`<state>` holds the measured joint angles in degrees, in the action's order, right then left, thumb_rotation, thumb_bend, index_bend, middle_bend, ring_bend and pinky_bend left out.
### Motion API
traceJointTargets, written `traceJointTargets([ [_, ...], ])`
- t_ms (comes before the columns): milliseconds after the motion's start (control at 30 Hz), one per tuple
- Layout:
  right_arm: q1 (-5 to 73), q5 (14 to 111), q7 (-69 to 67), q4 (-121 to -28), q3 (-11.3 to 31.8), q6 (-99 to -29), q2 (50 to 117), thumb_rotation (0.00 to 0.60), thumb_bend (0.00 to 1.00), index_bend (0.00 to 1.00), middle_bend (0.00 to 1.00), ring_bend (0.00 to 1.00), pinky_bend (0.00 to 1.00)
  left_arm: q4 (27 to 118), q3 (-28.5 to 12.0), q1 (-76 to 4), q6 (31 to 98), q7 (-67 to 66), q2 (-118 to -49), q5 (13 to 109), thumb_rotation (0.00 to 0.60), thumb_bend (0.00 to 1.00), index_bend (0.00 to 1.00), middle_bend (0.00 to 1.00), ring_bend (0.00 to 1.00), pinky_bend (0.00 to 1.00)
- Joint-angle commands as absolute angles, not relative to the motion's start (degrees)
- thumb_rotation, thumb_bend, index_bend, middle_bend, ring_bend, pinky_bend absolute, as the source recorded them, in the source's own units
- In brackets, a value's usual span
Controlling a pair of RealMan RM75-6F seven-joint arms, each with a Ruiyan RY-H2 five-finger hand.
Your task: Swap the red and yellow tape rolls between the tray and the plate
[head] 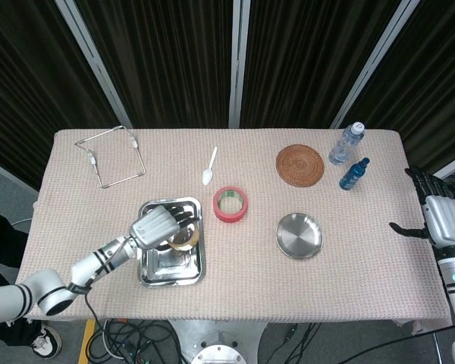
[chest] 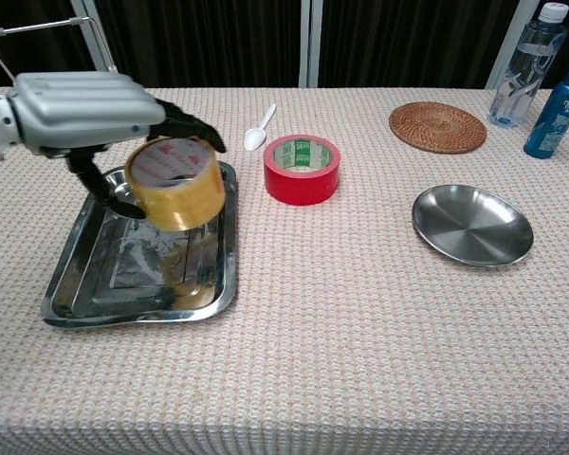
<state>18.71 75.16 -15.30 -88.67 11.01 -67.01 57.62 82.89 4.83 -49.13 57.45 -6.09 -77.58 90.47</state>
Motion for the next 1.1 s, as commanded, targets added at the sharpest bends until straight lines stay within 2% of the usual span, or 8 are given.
traceJointTargets([
  [33,19.3,75.2,-14.0,-89.5,11.0,-66.5,58.1,0.600,0.07,0.00,0.00,0.00,0.00,80.9,5.4,-47.4,57.8,-5.3,-78.2,89.0,0.600,0.29,0.33,0.31,0.22,0.41],
  [200,19.8,75.0,-11.9,-90.6,11.0,-66.3,58.5,0.600,0.08,0.00,0.00,0.00,0.00,78.2,5.1,-46.6,56.1,-3.7,-80.0,88.1,0.600,0.27,0.24,0.22,0.15,0.36],
  [300,20.0,74.6,-11.1,-90.9,11.0,-66.2,58.7,0.600,0.08,0.00,0.00,0.00,0.00,77.4,5.1,-46.2,56.7,-2.1,-80.6,89.1,0.600,0.22,0.12,0.14,0.08,0.31],
  [400,20.4,74.6,-10.5,-91.0,10.9,-65.7,59.1,0.600,0.07,0.00,0.00,0.00,0.00,75.9,4.9,-45.6,57.6,-0.8,-81.7,90.1,0.600,0.16,0.07,0.06,0.04,0.28],
  [500,21.0,74.9,-9.8,-91.3,10.7,-64.8,59.2,0.600,0.07,0.00,0.00,0.00,0.00,75.3,4.6,-45.1,58.8,0.2,-82.3,91.0,0.600,0.13,0.06,0.03,0.02,0.26],
  [767,24.9,75.6,-4.9,-94.3,11.1,-61.1,59.3,0.600,0.07,0.00,0.00,0.00,0.00,78.4,4.4,-41.4,62.5,-1.5,-79.4,90.1,0.600,0.11,0.06,0.02,0.02,0.24],
  [967,32.7,74.8,2.5,-97.2,12.3,-52.9,62.2,0.600,0.06,0.00,0.00,0.00,0.00,81.8,2.3,-32.9,70.0,-7.6,-75.3,81.1,0.600,0.11,0.06,0.03,0.01,0.23],
  [1100,39.7,69.9,8.0,-95.1,13.4,-45.8,68.4,0.600,0.04,0.00,0.00,0.00,0.00,83.1,1.9,-27.4,73.7,-7.1,-72.9,76.6,0.600,0.11,0.06,0.03,0.00,0.20],
])
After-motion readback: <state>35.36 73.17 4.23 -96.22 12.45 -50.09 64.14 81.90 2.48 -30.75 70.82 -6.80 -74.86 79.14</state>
